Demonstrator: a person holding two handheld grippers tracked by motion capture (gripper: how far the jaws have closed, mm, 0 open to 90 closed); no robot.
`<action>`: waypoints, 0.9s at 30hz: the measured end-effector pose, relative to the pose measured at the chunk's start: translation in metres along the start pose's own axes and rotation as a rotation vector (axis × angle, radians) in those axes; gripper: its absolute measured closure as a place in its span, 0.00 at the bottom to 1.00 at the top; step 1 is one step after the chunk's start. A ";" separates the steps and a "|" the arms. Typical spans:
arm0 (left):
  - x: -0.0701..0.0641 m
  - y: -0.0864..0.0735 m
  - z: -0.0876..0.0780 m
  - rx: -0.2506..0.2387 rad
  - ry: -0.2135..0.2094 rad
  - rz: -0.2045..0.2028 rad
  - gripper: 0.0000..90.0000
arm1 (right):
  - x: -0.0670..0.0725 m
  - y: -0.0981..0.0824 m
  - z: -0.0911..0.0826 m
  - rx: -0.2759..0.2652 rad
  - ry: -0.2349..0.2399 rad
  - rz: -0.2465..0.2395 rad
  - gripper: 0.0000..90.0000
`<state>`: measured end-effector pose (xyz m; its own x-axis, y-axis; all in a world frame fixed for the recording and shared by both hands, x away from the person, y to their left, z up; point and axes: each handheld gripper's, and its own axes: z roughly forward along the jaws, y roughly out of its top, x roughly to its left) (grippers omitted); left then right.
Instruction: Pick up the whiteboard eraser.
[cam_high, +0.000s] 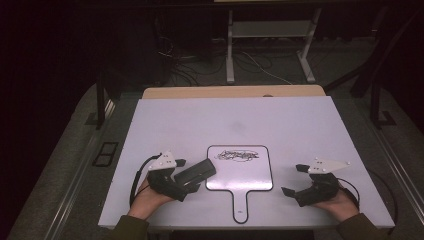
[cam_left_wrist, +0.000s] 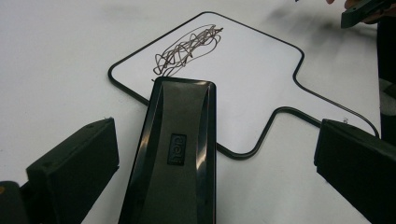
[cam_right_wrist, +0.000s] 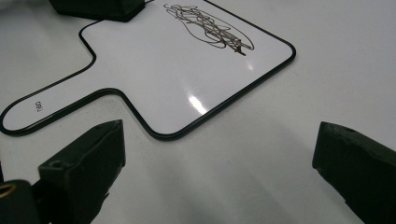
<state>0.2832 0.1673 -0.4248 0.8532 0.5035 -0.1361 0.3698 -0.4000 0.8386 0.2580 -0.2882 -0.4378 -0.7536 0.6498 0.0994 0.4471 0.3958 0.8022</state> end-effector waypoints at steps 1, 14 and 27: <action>0.000 0.000 -0.001 0.002 -0.002 0.000 0.00 | 0.000 0.000 0.000 -0.004 -0.002 0.000 0.02; 0.001 0.004 -0.001 0.018 -0.003 0.009 0.00 | -0.001 -0.002 -0.004 -0.023 -0.008 0.008 0.02; 0.009 0.019 0.007 0.059 -0.023 0.035 0.01 | -0.001 -0.003 -0.002 -0.010 -0.003 0.013 0.02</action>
<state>0.3002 0.1588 -0.4137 0.8740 0.4711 -0.1194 0.3598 -0.4619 0.8107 0.2567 -0.2911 -0.4391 -0.7464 0.6566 0.1085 0.4524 0.3809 0.8064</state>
